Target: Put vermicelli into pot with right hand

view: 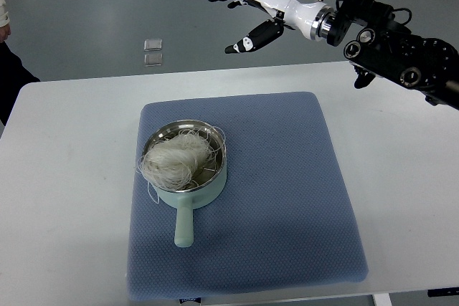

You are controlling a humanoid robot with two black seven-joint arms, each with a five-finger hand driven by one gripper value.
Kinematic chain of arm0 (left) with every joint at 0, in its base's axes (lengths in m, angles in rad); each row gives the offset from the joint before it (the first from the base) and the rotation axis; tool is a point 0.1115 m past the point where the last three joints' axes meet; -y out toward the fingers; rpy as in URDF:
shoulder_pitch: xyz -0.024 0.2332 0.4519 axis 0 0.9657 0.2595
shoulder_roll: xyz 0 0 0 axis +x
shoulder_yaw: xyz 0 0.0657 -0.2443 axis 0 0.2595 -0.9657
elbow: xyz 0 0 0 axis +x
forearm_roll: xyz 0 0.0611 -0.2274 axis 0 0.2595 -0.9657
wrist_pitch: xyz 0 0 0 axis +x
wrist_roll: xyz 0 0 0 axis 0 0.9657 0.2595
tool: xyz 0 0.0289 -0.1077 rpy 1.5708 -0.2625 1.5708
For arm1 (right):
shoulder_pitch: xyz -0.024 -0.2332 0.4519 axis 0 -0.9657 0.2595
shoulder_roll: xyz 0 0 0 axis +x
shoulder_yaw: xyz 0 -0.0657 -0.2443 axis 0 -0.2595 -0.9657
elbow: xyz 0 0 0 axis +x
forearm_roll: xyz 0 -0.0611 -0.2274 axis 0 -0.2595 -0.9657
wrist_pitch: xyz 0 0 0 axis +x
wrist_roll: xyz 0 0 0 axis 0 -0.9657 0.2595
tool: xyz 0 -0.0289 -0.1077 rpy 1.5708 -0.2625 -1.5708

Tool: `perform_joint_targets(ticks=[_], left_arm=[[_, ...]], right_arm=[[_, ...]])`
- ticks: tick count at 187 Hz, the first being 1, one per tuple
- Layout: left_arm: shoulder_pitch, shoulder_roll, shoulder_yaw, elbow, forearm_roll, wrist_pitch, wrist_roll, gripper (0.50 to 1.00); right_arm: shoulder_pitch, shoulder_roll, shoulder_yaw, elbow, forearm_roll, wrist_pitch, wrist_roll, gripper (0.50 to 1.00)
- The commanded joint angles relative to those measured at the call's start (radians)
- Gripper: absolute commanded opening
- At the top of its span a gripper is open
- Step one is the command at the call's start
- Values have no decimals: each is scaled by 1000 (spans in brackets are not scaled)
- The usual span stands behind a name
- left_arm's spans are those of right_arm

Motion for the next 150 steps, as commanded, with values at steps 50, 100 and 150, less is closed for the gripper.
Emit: perform_joint_targets(ticks=[50,100,150], left_arm=[[2,0,-2,1,0,0,0,1000],[2,0,-3,0,0,0,0,1000],[5,0,-5,-2,0,0,0,1000]], right_arm=[[-254,12,328,-68,249,-4,-124,924],[-391,66,469,-68,309,-109,-130,924],[-455,109,564,-67,311,-117,-129,924]])
